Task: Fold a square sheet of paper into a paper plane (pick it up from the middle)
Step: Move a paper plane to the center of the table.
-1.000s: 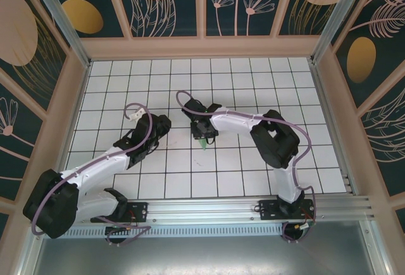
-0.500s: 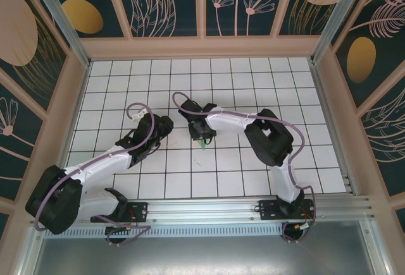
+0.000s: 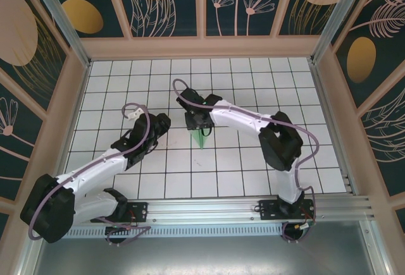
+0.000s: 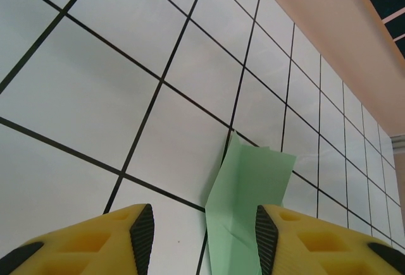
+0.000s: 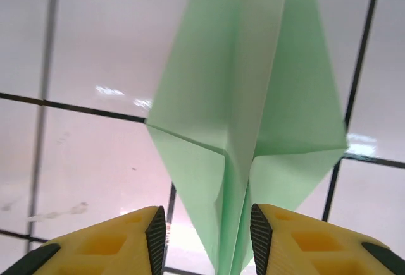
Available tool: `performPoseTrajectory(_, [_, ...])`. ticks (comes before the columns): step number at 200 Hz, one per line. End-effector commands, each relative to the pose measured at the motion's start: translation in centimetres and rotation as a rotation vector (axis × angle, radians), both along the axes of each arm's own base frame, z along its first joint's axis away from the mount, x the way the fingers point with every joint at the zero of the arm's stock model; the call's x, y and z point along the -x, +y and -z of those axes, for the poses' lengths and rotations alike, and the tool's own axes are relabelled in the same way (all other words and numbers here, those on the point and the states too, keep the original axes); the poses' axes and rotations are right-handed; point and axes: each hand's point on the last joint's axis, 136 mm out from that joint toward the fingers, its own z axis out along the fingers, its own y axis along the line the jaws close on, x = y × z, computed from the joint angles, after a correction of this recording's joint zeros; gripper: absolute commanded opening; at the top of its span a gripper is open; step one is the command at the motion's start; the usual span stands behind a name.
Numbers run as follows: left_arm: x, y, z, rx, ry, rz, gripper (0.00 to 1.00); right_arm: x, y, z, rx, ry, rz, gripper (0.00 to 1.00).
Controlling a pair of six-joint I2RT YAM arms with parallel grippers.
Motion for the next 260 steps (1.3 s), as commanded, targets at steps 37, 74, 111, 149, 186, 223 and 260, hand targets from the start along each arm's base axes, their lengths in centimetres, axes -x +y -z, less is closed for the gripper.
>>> performPoseTrajectory(37, [-0.1, 0.8, -0.8, -0.043, -0.045, -0.005, 0.5, -1.7, -8.4, -13.2, -0.107, -0.357, 0.163, 0.46])
performPoseTrajectory(74, [-0.7, -0.2, -1.8, -0.04, -0.097, 0.046, 0.52, -2.3, -16.4, -16.4, -0.156, -0.494, 0.304, 0.48])
performPoseTrajectory(111, [-1.9, -7.5, -1.1, 0.009, -0.059, 0.351, 0.37, -2.2, -16.3, -11.6, -0.456, -0.286, 0.204, 0.49])
performPoseTrajectory(149, [-2.3, -14.3, 1.9, -0.171, 0.09, 0.495, 0.45, -1.6, -13.8, -4.8, -0.599, -0.056, 0.162, 0.45])
performPoseTrajectory(186, [-3.0, -14.4, 5.4, -0.456, 0.264, 0.423, 0.59, -1.8, -15.3, -2.3, -0.574, -0.016, 0.246, 0.45])
performPoseTrajectory(223, [-3.1, -14.4, 6.8, -0.574, 0.335, 0.398, 0.61, -2.0, -16.8, -1.8, -0.566, -0.018, 0.291, 0.46])
performPoseTrajectory(260, [-2.2, -15.5, 8.5, -0.58, 0.374, 0.443, 0.61, -2.0, -16.9, -1.7, -0.577, -0.014, 0.302, 0.46])
